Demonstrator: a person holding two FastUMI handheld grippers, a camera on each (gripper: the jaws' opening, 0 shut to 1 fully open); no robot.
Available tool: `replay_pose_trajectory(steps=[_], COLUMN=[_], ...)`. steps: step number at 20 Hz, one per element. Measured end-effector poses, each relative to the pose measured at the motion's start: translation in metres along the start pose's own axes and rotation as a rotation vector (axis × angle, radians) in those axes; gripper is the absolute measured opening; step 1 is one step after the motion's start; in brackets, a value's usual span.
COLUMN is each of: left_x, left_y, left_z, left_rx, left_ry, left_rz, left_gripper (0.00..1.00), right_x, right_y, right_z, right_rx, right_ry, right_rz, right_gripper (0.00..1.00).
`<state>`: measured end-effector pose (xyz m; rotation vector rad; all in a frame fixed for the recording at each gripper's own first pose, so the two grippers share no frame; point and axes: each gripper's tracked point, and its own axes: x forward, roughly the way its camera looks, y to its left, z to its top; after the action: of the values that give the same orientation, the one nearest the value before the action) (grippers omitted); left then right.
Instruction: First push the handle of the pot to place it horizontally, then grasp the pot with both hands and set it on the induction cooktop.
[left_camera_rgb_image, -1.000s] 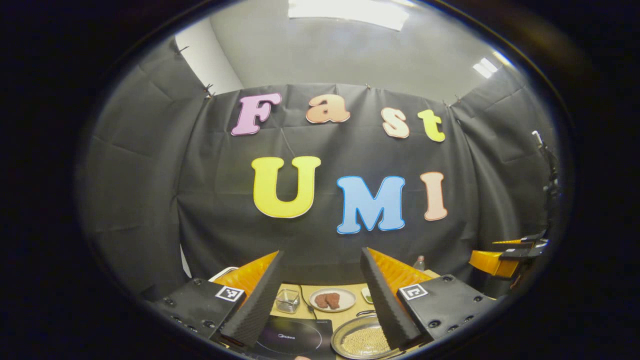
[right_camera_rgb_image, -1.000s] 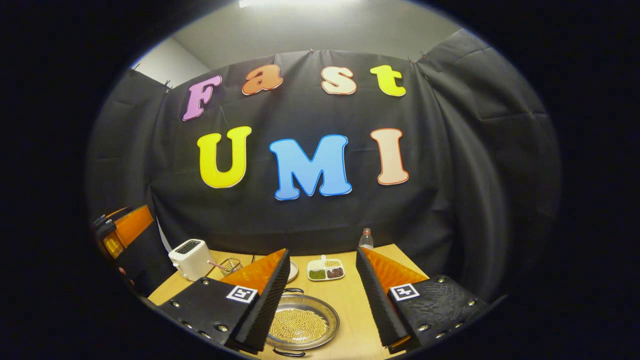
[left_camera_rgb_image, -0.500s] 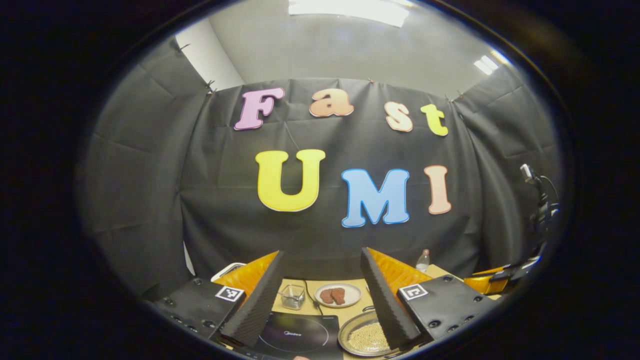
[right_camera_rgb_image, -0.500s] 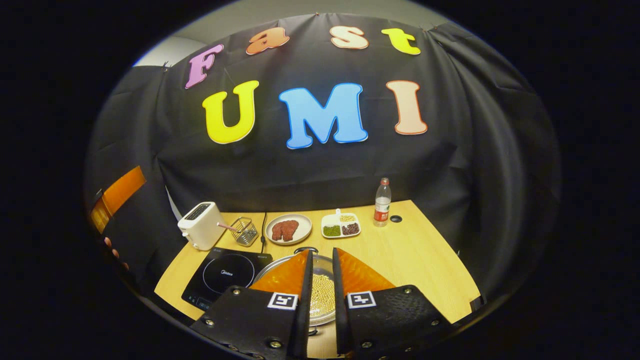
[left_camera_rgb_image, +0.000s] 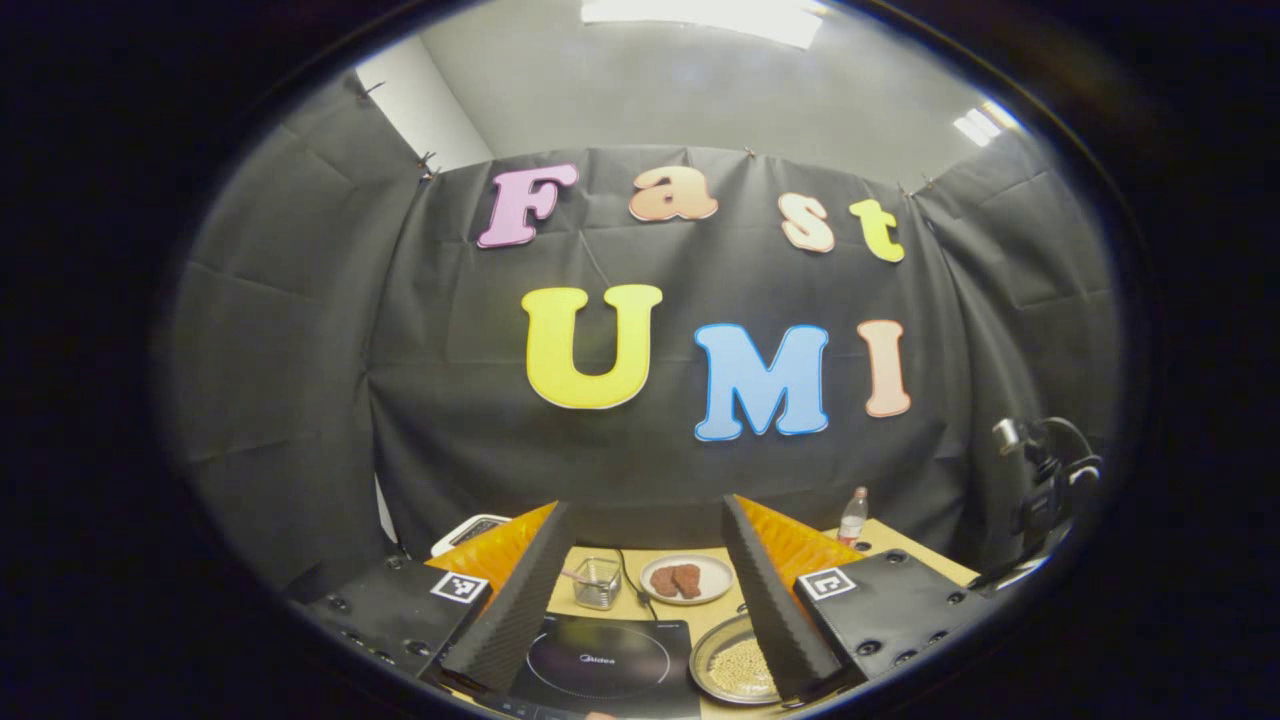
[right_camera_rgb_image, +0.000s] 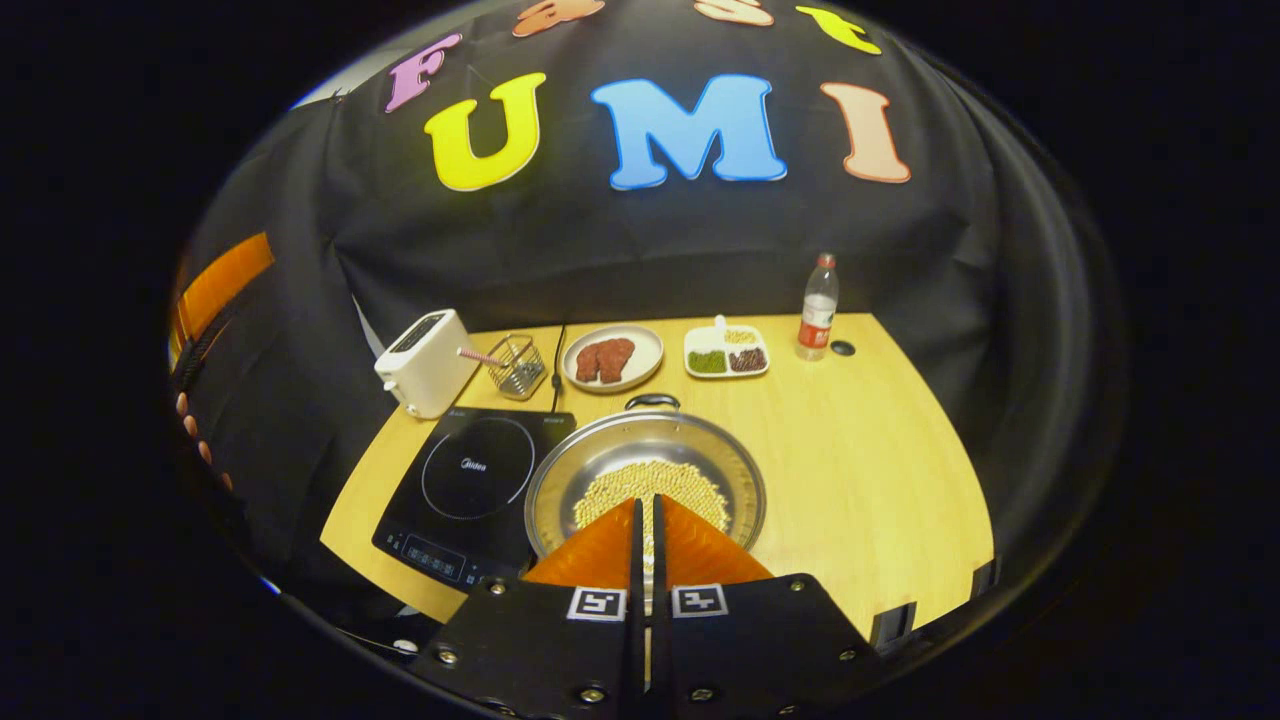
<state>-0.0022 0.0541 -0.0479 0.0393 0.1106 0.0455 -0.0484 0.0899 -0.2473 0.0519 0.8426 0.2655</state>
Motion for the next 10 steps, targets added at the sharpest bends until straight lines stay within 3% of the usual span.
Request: replay_pose_trajectory(steps=[10], left_x=[-0.005], left_y=[0.03], left_z=[-0.002], left_rx=[0.005], left_ry=[0.008], left_rz=[0.043], left_gripper=[0.95], right_x=[0.036], right_y=[0.037], right_z=[-0.067], right_rx=[0.133], right_ry=[0.225], right_rz=[0.139], right_gripper=[0.02])
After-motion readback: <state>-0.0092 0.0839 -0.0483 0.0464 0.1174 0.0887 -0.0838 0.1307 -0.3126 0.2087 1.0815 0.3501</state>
